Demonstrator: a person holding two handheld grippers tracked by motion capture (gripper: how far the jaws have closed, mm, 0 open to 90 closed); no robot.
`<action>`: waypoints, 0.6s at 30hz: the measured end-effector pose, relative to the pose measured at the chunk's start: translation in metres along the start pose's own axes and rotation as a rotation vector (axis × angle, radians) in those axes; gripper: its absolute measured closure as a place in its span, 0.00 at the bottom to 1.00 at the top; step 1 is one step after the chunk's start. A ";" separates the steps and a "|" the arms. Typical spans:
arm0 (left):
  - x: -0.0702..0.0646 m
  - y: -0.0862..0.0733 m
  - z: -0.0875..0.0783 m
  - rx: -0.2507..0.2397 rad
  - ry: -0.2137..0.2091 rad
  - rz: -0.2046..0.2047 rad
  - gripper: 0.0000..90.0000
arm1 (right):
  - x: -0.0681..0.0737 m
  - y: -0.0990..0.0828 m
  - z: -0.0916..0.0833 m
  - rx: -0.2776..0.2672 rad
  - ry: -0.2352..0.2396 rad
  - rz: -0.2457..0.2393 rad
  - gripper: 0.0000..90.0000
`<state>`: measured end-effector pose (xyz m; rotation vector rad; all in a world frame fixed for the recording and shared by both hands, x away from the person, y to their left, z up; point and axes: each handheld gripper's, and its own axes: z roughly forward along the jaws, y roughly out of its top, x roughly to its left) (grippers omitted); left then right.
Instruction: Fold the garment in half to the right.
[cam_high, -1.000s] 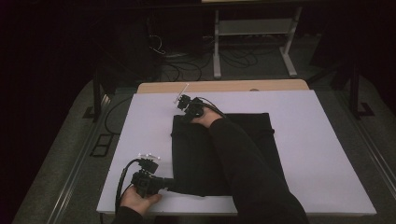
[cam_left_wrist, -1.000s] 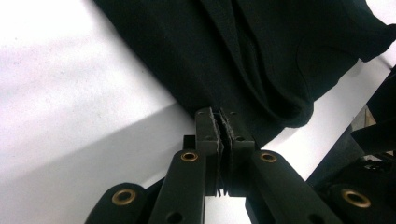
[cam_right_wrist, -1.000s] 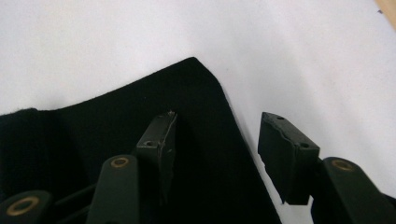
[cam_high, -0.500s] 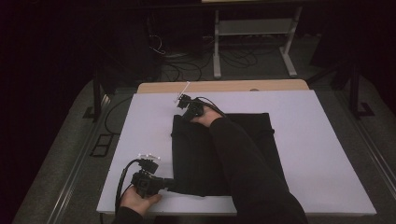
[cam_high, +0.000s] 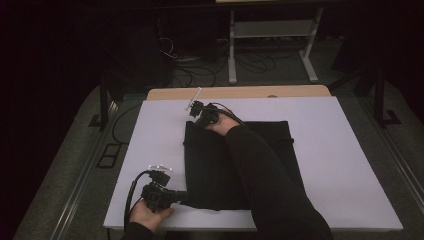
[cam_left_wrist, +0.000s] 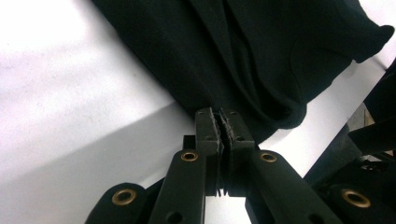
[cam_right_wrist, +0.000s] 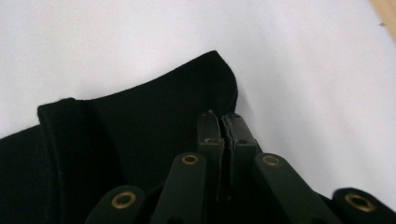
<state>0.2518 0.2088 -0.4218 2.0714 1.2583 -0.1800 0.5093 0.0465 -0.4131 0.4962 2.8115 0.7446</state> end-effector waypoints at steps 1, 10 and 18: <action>-0.001 0.000 0.000 -0.002 -0.002 0.003 0.95 | 0.000 0.000 -0.002 -0.003 -0.001 0.006 0.95; -0.007 0.005 -0.004 -0.031 -0.020 0.013 0.95 | 0.003 0.001 -0.020 -0.023 -0.032 -0.017 0.96; -0.019 0.011 -0.003 -0.039 -0.038 0.046 0.95 | 0.004 -0.001 -0.038 -0.050 -0.065 -0.036 0.96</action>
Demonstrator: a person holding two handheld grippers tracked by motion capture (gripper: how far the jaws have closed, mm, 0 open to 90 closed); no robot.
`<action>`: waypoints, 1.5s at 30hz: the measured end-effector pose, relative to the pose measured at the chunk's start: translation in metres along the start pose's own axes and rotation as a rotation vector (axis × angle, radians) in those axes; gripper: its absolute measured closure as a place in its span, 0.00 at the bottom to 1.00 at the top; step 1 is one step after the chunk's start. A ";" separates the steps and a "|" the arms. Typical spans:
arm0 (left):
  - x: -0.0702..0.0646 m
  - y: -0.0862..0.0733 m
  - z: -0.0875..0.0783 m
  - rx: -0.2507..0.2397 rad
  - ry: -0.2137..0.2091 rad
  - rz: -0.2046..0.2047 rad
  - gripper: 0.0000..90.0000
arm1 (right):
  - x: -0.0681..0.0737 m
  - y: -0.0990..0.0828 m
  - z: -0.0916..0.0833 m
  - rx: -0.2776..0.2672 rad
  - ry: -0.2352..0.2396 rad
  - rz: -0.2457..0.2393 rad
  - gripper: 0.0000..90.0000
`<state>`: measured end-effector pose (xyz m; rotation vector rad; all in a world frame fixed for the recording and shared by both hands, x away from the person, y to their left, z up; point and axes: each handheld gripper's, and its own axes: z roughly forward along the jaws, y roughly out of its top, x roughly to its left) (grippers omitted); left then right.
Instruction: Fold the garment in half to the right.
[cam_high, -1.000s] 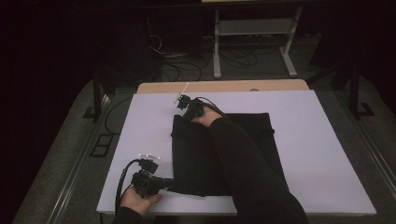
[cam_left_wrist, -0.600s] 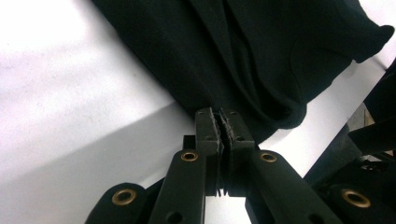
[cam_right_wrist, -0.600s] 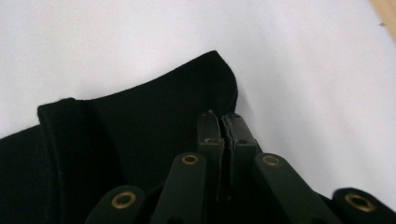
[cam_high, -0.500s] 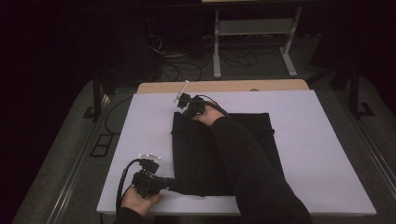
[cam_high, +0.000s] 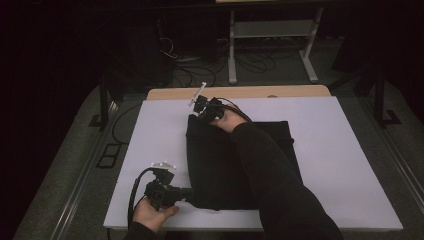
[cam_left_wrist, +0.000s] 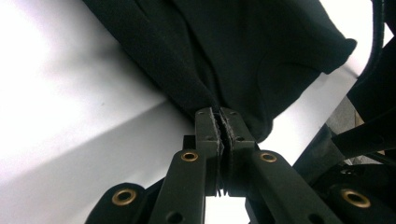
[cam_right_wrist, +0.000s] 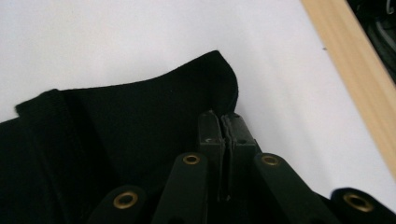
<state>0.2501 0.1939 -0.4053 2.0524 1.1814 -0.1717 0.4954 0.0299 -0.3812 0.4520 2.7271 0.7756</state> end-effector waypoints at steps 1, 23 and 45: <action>-0.001 0.001 0.000 0.000 0.000 0.003 0.95 | -0.001 -0.001 -0.003 -0.004 -0.004 -0.003 0.96; -0.036 0.041 -0.003 -0.042 -0.087 0.106 0.95 | -0.013 -0.019 -0.041 -0.052 -0.095 -0.003 0.96; -0.080 0.081 0.019 -0.020 -0.135 0.216 0.95 | -0.032 -0.058 -0.071 -0.066 -0.141 0.075 0.96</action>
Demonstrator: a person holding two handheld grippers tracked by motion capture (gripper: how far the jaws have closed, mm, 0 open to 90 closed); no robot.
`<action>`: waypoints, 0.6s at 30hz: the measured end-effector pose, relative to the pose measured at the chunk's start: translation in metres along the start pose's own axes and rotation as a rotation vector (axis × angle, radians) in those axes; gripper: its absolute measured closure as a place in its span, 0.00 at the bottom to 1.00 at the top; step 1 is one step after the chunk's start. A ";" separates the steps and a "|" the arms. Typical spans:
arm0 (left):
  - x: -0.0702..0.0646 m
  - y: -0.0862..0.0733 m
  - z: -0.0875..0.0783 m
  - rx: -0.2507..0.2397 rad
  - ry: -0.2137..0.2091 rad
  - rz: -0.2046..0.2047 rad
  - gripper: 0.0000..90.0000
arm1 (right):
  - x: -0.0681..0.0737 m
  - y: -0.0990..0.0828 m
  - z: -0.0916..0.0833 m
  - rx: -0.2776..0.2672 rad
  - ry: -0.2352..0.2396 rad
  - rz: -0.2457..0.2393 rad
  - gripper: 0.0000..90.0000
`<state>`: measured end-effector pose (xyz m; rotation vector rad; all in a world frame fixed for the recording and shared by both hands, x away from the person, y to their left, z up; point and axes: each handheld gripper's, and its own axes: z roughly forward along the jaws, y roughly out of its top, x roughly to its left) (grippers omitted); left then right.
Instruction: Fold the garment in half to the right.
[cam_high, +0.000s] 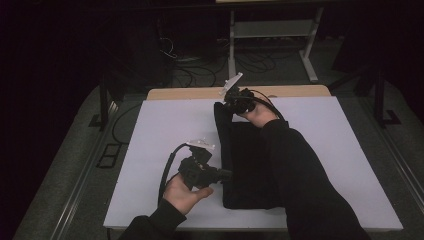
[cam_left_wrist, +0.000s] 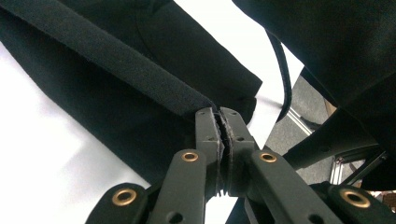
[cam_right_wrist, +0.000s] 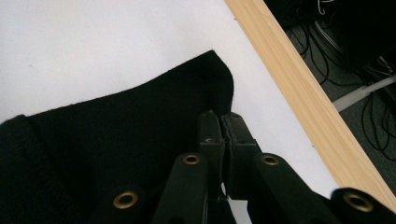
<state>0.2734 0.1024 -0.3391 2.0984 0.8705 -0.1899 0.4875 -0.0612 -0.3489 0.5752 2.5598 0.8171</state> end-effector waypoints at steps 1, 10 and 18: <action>-0.001 0.002 0.000 0.002 -0.002 0.008 0.95 | -0.001 -0.001 -0.001 0.000 -0.004 0.000 0.96; -0.006 0.011 0.016 0.015 -0.025 0.028 0.95 | -0.007 -0.012 -0.008 -0.005 -0.020 0.015 0.96; -0.010 0.016 0.032 0.028 -0.047 0.038 0.95 | -0.014 -0.029 -0.016 -0.007 -0.040 0.043 0.96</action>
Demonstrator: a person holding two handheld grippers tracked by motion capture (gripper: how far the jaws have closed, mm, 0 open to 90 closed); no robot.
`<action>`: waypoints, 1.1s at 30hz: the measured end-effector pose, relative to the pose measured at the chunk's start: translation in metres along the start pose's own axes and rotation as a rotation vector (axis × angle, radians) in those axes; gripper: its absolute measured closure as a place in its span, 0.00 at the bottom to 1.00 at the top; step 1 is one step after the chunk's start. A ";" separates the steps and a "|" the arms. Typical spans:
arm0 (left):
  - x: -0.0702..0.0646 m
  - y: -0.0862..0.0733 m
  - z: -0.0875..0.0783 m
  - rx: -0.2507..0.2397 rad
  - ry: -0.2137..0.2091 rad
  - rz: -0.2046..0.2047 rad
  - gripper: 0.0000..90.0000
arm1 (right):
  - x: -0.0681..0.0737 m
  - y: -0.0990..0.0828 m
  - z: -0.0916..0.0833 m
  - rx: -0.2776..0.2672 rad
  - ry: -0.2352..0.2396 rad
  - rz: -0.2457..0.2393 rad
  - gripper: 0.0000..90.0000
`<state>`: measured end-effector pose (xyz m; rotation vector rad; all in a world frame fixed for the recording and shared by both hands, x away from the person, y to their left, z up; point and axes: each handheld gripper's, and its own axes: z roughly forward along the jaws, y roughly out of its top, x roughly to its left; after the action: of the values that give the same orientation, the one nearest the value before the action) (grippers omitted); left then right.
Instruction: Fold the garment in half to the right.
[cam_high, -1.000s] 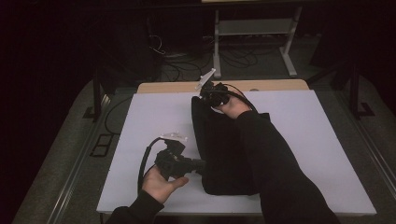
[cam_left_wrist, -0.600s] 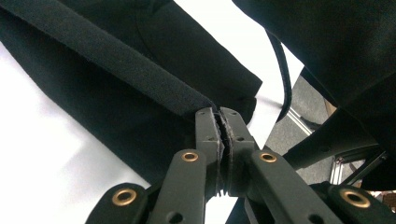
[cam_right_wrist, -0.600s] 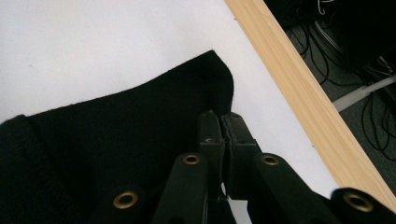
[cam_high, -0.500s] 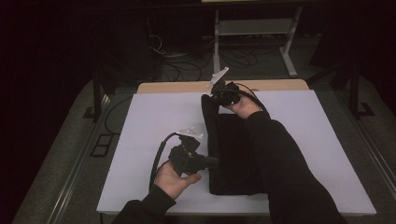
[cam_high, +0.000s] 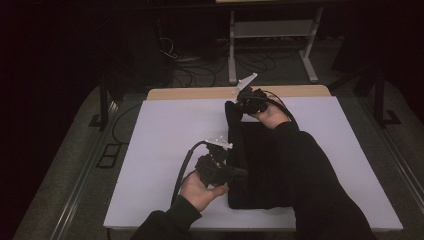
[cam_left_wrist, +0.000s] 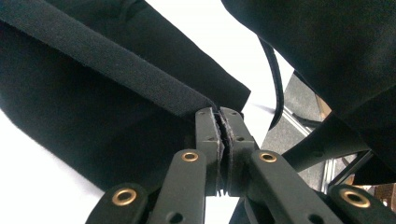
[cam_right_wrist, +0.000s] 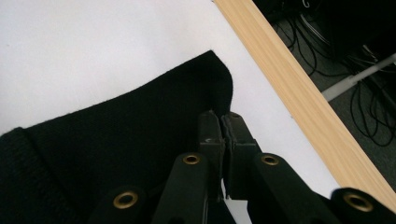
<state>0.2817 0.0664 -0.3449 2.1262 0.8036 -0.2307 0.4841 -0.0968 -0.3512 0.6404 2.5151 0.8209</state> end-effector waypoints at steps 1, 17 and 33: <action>-0.001 0.001 0.002 0.000 -0.002 0.002 0.95 | -0.001 -0.002 -0.002 0.001 -0.002 0.001 0.96; -0.016 0.022 0.034 0.016 -0.043 0.032 0.95 | -0.020 -0.037 -0.021 0.000 -0.040 0.051 0.96; -0.025 0.033 0.065 0.049 -0.078 0.044 0.95 | -0.031 -0.067 -0.032 -0.001 -0.062 0.098 0.96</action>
<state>0.2899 -0.0096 -0.3543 2.1641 0.7111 -0.3109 0.4732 -0.1758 -0.3627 0.7818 2.4437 0.8241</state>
